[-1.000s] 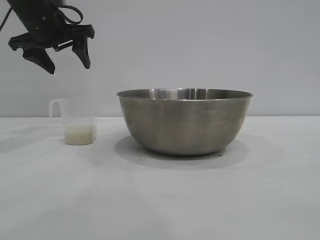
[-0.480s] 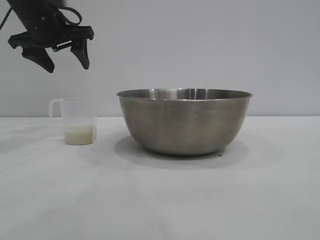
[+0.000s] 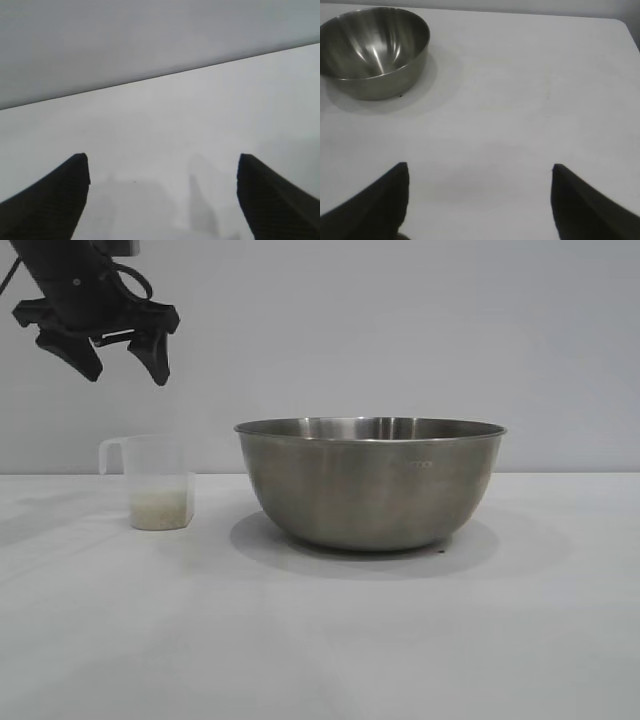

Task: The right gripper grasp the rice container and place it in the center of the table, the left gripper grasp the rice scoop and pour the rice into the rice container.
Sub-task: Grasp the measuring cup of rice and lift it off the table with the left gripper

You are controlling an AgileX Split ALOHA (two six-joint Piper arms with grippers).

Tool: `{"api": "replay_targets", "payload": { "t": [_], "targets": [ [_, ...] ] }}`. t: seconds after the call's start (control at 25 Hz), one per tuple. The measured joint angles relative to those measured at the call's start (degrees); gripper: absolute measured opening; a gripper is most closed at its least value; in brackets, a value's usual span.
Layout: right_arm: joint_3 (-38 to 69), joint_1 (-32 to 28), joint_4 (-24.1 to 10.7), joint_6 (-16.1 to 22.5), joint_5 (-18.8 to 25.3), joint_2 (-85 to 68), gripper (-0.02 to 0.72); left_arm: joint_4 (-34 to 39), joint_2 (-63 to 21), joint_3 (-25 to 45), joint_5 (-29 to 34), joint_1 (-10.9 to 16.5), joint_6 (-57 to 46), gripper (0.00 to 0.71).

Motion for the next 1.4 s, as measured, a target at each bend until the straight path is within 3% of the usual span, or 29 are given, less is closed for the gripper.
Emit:
{"api": "replay_targets", "payload": {
  "t": [0.32,0.84,1.12,1.4],
  "targets": [
    [0.0,0.0,0.0,0.0,0.0,0.0,0.522,1.17,-0.25,1.62,2.31,0.0,-5.79,0.534],
    [0.0,0.0,0.13,0.0,0.0,0.0,0.522,2.59,-14.11,17.32,1.41,0.0,-9.0,0.534],
    [0.0,0.0,0.13,-0.03,0.0,0.0,0.522,-0.02,-24.26,32.63,-7.82,0.0,-10.62,0.534],
    [0.0,0.0,0.13,-0.03,0.0,0.0,0.522,-0.02,-30.32,49.81,-26.51,0.0,-10.84,0.534]
  ]
}}
